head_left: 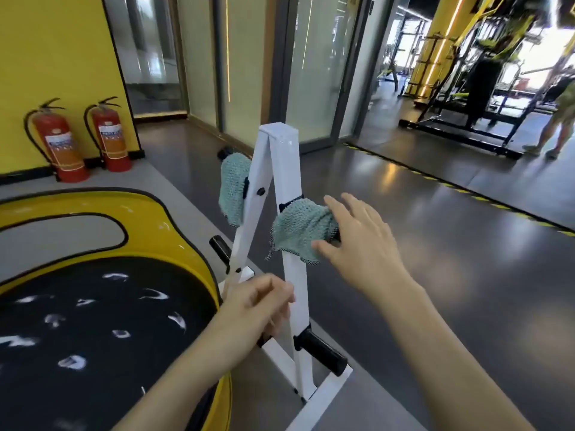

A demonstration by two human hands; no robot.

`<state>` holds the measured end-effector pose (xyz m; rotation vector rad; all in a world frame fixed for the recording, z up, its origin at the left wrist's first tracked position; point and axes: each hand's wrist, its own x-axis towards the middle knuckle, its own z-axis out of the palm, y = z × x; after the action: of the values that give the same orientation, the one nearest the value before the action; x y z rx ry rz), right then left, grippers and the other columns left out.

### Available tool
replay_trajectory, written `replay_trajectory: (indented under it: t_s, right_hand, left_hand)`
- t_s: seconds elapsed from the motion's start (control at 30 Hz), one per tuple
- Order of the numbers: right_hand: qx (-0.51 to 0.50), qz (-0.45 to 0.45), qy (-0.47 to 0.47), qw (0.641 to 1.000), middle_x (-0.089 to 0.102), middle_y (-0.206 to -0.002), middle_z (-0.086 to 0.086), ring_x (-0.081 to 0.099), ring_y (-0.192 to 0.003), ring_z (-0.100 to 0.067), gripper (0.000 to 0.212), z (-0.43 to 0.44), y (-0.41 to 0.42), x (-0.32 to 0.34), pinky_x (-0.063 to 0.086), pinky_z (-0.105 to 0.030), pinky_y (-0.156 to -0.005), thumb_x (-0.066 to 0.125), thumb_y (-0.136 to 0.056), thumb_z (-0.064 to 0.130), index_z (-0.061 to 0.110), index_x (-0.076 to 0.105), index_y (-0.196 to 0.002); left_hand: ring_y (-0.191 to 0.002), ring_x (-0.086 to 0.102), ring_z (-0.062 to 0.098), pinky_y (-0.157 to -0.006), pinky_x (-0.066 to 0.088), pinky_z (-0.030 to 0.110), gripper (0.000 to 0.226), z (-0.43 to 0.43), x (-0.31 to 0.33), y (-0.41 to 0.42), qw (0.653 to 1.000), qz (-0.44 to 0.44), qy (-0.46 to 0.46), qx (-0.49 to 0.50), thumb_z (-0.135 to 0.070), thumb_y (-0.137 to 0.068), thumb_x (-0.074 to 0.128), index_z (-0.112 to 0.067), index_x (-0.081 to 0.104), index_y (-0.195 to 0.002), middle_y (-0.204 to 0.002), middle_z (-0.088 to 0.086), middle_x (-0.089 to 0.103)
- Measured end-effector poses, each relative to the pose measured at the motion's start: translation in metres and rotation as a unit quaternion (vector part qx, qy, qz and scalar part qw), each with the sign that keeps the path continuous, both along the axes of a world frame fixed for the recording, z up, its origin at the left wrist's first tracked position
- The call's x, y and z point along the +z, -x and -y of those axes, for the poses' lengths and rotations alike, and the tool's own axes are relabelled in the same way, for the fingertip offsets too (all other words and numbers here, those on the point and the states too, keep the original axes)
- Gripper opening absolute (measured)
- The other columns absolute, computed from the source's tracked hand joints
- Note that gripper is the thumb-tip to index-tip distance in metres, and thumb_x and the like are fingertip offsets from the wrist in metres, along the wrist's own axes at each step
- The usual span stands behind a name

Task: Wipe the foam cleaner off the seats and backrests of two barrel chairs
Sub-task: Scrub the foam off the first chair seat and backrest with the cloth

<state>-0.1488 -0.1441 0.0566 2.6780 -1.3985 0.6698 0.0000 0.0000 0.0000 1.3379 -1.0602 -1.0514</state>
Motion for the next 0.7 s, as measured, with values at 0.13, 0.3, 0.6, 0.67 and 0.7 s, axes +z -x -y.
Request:
replay_trajectory:
  t_s: [0.13, 0.3, 0.6, 0.67, 0.7]
  right_hand:
    - [0.011, -0.047, -0.026, 0.998, 0.036, -0.153, 0.002, 0.035, -0.137, -0.025, 0.062, 0.006, -0.011, -0.007, 0.044, -0.04, -0.1, 0.06, -0.094, 0.035, 0.031, 0.037, -0.151]
    - [0.02, 0.045, 0.04, 0.998, 0.057, -0.118, 0.003, 0.051, -0.107, -0.027, 0.023, 0.02, -0.014, -0.017, 0.05, -0.038, -0.075, 0.061, -0.096, 0.025, 0.024, 0.066, -0.118]
    - [0.189, 0.207, -0.011, 0.96, 0.065, -0.1, 0.011, 0.052, -0.09, -0.002, 0.014, -0.026, -0.072, -0.001, 0.035, -0.025, -0.076, 0.059, -0.098, 0.02, 0.026, 0.067, -0.108]
    - [0.237, 0.24, -0.105, 0.936, 0.066, -0.097, 0.017, 0.057, -0.091, 0.001, 0.012, -0.05, -0.096, -0.009, 0.042, -0.026, -0.077, 0.062, -0.097, 0.022, 0.033, 0.066, -0.103]
    - [0.257, 0.248, -0.147, 0.922, 0.067, -0.096, 0.019, 0.06, -0.093, -0.001, 0.012, -0.061, -0.108, -0.016, 0.046, -0.027, -0.079, 0.062, -0.097, 0.024, 0.035, 0.065, -0.1]
  left_hand:
    - [-0.083, 0.064, 0.014, -0.08, 0.053, 0.04, 0.019, 0.004, 0.0, 0.003, 0.998, 0.069, 0.009, 0.005, -0.033, -0.1, 0.059, -0.021, 0.068, -0.088, -0.078, -0.008, 0.067]
    - [-0.095, 0.064, 0.007, -0.089, 0.055, 0.038, 0.01, -0.001, -0.002, -0.01, 0.983, 0.178, 0.015, 0.052, -0.039, -0.099, 0.06, -0.038, 0.068, -0.093, -0.093, -0.013, 0.069]
    - [-0.1, 0.063, 0.0, -0.091, 0.055, 0.04, 0.036, -0.046, -0.009, -0.06, 0.965, 0.213, -0.015, 0.151, -0.061, -0.09, 0.06, -0.042, 0.06, -0.119, -0.104, -0.021, 0.066]
    - [-0.099, 0.065, 0.0, -0.091, 0.057, 0.042, 0.054, -0.063, -0.013, -0.073, 0.964, 0.195, -0.017, 0.178, -0.067, -0.086, 0.062, -0.044, 0.052, -0.134, -0.111, -0.02, 0.064]
    - [-0.102, 0.066, 0.0, -0.093, 0.057, 0.042, 0.061, -0.072, -0.016, -0.08, 0.963, 0.187, -0.015, 0.192, -0.066, -0.086, 0.066, -0.044, 0.047, -0.14, -0.116, -0.019, 0.063]
